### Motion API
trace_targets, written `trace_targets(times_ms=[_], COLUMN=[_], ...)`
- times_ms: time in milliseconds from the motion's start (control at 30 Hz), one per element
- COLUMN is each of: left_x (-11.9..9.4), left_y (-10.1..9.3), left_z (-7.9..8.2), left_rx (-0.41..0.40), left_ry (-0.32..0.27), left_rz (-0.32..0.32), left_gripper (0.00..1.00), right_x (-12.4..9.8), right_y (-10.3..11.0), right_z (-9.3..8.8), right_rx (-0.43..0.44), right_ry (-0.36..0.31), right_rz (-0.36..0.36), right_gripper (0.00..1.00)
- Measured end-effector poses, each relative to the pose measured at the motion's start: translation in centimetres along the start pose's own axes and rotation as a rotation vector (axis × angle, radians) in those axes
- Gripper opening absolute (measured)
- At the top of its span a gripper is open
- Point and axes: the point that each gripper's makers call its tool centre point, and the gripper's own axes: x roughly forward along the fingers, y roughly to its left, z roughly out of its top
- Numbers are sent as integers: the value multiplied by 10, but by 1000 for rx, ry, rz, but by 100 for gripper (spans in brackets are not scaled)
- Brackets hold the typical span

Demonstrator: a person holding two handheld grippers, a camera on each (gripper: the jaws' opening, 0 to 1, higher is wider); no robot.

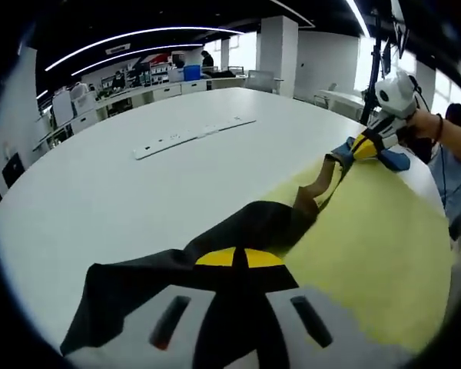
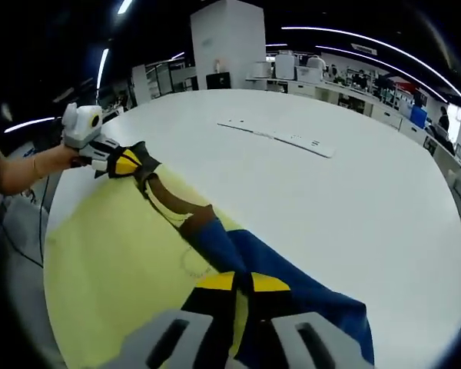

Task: Fold the garment on the visible template until the final outline fits inside the template.

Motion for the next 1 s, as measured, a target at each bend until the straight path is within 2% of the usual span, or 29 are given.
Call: trace_targets(times_ms=[67, 167, 233, 533, 733, 1000], left_x=[-1, -4, -5, -5, -2, 8], left_y=[-1, -10, -17, -42, -50, -47], left_z=[2, 8, 12, 15, 6, 2], left_rx=[-4, -29, -14, 25, 74, 89], left_ry=[-7, -40, -61, -85, -47, -14], left_rz=[-7, -50, -79, -195, -197, -180], left_gripper=[2, 6, 9, 11, 11, 0], right_x=[-1, -1, 0, 7, 8, 7], right_y=[4, 6, 5, 14, 16, 17], right_z=[5, 11, 14, 13, 8, 10], right_rx=[5, 26, 29, -3, -25, -41], right_ry=[-16, -34, -39, -10, 10, 9], right_rz=[21, 44, 46, 86, 83, 80], right_gripper=[6, 8, 8, 7, 4, 0])
